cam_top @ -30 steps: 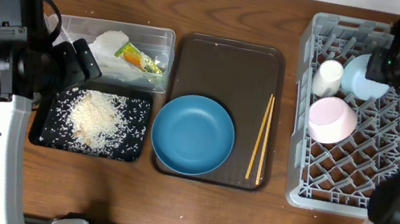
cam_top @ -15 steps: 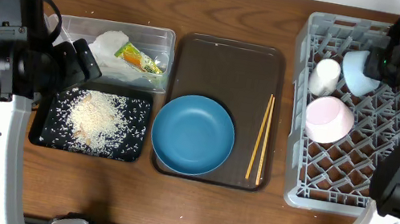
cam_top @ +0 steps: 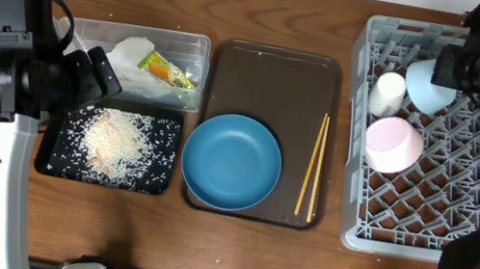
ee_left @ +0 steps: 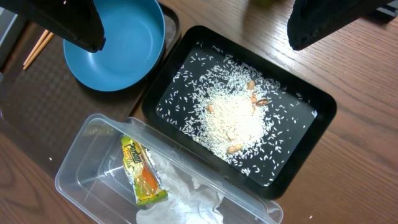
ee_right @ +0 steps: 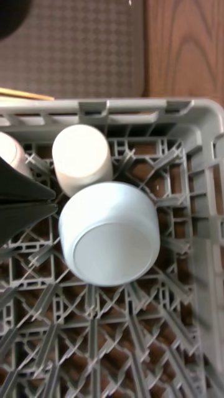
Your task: Sort waste into correct bins and load items into the dishwasher rack
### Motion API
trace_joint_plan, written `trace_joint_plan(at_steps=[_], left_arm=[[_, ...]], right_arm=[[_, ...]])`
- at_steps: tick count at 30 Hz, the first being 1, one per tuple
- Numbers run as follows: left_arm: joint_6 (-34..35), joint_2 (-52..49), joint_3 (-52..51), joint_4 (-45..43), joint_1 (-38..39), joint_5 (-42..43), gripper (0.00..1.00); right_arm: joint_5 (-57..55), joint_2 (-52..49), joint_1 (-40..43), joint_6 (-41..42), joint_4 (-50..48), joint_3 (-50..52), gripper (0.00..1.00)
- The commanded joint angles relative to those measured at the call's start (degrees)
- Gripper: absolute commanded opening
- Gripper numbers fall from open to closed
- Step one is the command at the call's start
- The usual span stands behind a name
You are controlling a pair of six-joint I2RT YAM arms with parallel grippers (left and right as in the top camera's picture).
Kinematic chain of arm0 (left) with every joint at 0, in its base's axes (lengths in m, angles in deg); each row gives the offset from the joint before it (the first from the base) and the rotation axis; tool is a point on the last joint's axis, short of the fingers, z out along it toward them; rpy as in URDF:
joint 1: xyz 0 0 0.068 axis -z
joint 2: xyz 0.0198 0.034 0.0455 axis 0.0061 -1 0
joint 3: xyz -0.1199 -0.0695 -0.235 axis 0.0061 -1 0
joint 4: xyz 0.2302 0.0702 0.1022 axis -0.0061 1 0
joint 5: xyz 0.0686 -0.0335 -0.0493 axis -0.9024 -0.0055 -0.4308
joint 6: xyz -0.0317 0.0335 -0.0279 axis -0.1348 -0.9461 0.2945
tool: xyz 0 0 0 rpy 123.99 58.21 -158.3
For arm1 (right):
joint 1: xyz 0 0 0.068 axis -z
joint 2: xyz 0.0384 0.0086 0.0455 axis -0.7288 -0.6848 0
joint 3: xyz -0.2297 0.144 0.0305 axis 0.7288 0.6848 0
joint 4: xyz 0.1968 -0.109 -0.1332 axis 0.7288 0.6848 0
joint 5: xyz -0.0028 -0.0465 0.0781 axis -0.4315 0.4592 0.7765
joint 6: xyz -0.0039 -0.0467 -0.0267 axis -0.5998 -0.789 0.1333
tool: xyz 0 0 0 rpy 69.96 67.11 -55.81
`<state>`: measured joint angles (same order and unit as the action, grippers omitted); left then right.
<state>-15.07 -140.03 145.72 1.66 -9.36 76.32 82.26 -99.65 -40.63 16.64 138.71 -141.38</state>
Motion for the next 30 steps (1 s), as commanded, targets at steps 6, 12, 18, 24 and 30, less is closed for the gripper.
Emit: trace_joint_plan(at_steps=[6,12,18,24,30], left_arm=[[-0.33,-0.07,0.07,0.13,-0.28,-0.92,0.96],[-0.33,-0.07,0.07,0.13,-0.28,-0.92,0.96],[-0.33,-0.07,0.07,0.13,-0.28,-0.92,0.96],[-0.33,-0.07,0.07,0.13,-0.28,-0.92,0.96],[-0.33,-0.07,0.07,0.13,-0.28,-0.92,0.96]], right_arm=[[-4.17,-7.10,0.94,2.60,-6.34,0.92,0.01],[-3.28,-11.15,0.35,5.90,-3.41,0.92,0.01],[-1.81,-12.37,-0.92,5.09,-0.31,0.92,0.01],[-0.26,-12.04,-1.46,3.65,-1.99,0.66,0.01],[6.91,-5.99,-1.86,1.88,0.35,-0.28,0.02]])
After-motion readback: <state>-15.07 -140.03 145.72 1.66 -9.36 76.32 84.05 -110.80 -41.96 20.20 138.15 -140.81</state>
